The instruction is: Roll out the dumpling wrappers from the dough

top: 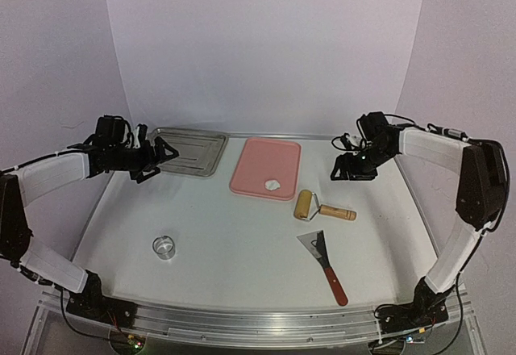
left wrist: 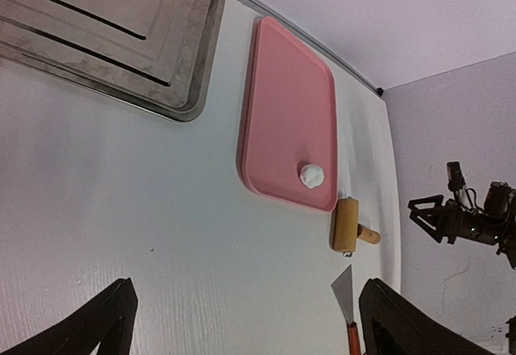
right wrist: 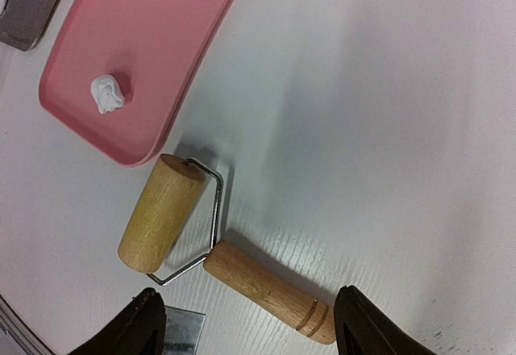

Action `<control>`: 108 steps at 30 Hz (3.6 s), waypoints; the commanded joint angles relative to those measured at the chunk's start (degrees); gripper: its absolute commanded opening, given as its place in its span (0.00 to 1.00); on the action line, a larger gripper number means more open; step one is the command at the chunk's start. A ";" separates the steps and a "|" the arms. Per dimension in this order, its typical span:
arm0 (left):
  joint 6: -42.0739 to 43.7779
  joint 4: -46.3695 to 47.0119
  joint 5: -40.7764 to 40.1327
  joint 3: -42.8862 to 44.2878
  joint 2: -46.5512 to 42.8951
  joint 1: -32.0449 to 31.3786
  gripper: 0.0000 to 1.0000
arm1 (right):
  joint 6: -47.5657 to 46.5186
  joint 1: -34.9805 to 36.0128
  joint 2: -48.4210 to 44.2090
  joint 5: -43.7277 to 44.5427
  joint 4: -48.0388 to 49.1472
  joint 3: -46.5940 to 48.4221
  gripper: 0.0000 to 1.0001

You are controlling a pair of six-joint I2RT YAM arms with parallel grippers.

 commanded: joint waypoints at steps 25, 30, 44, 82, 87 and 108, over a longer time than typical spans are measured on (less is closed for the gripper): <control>-9.36 -20.60 2.36 9.85 -2.18 -0.56 0.98 | -14.39 5.56 15.83 12.63 -13.60 4.30 0.75; -10.65 -18.83 2.89 9.56 -1.33 -0.55 0.98 | -14.25 5.56 17.43 12.43 -13.04 3.93 0.70; -11.63 -16.97 6.34 10.81 3.00 -1.49 0.97 | -11.90 7.36 14.77 9.73 -8.00 -1.01 0.41; -32.85 8.47 9.16 34.66 29.82 -29.12 0.97 | 18.44 24.98 5.02 -1.40 -1.69 18.61 0.00; -33.80 3.40 6.52 36.58 31.96 -29.57 0.89 | 17.79 25.67 5.22 -2.70 -1.69 19.53 0.00; -34.99 -2.00 3.67 40.96 38.26 -32.82 0.53 | 16.90 25.75 4.53 -3.03 -1.67 18.92 0.00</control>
